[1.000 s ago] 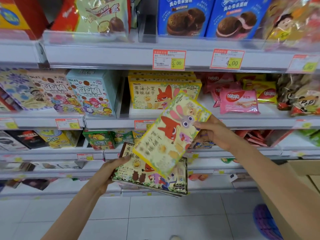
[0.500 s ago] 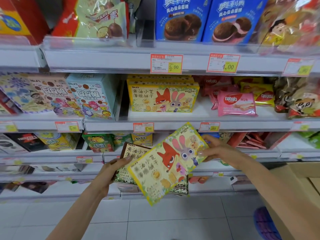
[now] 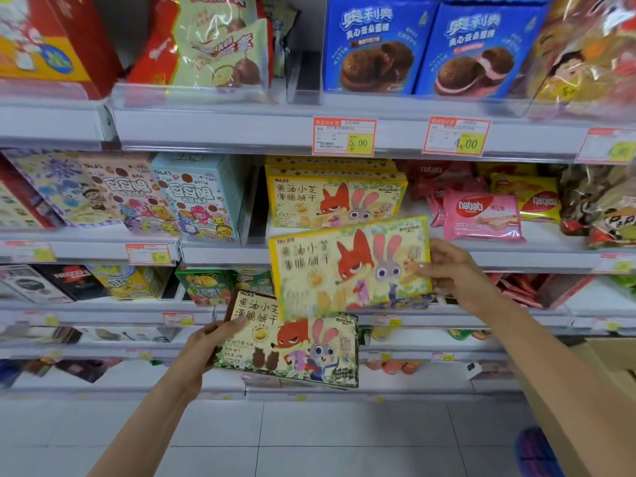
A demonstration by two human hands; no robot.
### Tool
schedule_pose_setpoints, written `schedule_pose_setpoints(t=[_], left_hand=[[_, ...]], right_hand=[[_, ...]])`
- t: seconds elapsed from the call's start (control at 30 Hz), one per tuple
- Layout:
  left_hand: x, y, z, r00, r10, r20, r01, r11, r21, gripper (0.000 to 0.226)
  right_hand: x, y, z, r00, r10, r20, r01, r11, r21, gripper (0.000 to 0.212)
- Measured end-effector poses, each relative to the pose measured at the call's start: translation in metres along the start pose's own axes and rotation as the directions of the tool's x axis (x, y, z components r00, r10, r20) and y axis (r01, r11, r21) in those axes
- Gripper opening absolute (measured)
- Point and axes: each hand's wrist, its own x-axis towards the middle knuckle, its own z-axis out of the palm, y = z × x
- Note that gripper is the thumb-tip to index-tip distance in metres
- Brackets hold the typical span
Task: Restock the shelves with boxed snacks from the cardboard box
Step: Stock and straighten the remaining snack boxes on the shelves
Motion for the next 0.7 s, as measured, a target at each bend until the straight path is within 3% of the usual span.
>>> schedule_pose_setpoints(t=[0.1,0.23,0.43,0.53,0.7], left_hand=[[-0.004,0.001,-0.005,1.0,-0.012,-0.023,0.011,1.0,-0.013,0.091],[-0.008,0.002,-0.004,1.0,0.002,-0.012,-0.002,1.0,-0.024,0.096],[-0.019,0.01,0.002,0.997,0.075,0.012,-0.073,0.994,-0.077,0.095],[-0.022,0.013,0.001,0.991,0.132,0.003,-0.131,0.987,-0.096,0.1],[-0.027,0.02,0.0,0.98,0.201,-0.013,-0.201,0.97,-0.14,0.079]], right_hand=[[0.014,-0.007,0.004,0.979,-0.14,-0.145,0.135,0.99,-0.043,0.028],[0.031,-0.02,0.013,0.942,-0.239,-0.235,0.228,0.971,-0.075,0.031],[0.051,-0.026,0.018,0.924,-0.257,-0.283,0.255,0.966,-0.045,0.031],[0.059,-0.024,0.019,0.917,-0.272,-0.291,0.243,0.961,-0.13,0.027],[0.067,-0.012,0.023,0.918,-0.267,-0.294,0.183,0.941,-0.284,0.04]])
